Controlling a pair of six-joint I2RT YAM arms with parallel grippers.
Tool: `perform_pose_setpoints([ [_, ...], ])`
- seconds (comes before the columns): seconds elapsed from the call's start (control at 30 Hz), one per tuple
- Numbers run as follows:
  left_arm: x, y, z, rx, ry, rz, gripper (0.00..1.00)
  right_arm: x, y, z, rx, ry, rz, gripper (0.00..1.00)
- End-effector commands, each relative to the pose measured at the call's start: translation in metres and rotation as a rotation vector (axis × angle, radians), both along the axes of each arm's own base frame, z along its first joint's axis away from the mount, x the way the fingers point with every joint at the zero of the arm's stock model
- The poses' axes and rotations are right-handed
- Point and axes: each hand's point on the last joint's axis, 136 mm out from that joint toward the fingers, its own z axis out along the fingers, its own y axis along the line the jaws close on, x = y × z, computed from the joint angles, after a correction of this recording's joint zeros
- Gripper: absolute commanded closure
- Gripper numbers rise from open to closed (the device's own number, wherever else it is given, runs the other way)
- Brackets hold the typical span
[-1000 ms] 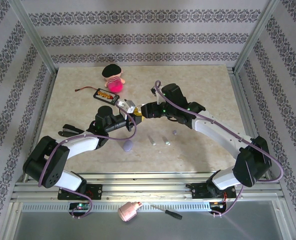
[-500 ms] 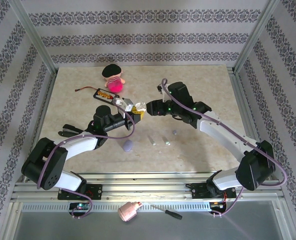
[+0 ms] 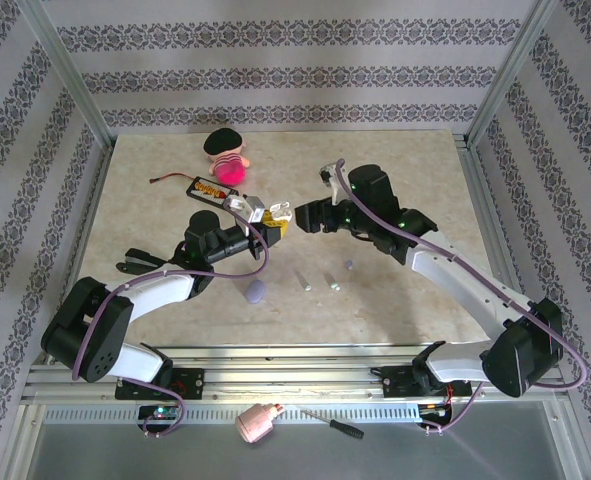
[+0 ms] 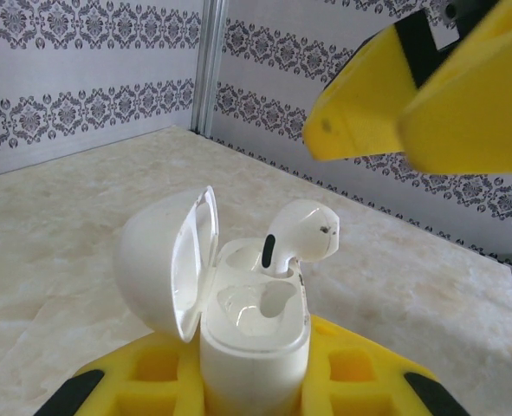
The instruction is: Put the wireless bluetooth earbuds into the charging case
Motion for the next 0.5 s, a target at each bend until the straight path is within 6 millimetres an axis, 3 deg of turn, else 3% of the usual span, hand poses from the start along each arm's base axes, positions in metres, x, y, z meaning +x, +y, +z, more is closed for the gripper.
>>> perform_pose_setpoints([
  [0.0, -0.002, 0.002, 0.017, -0.028, -0.071, -0.016, 1.00, -0.007, 0.020, 0.005, -0.001, -0.026, 0.085, 0.26],
  [0.17, -0.006, 0.003, 0.021, -0.040, -0.081, -0.025, 1.00, 0.005, 0.025, -0.014, -0.031, 0.041, 0.040, 0.29],
  [0.47, -0.008, 0.009, 0.025, -0.034, -0.097, 0.007, 1.00, 0.015, -0.006, -0.029, -0.077, 0.085, -0.064, 0.33],
])
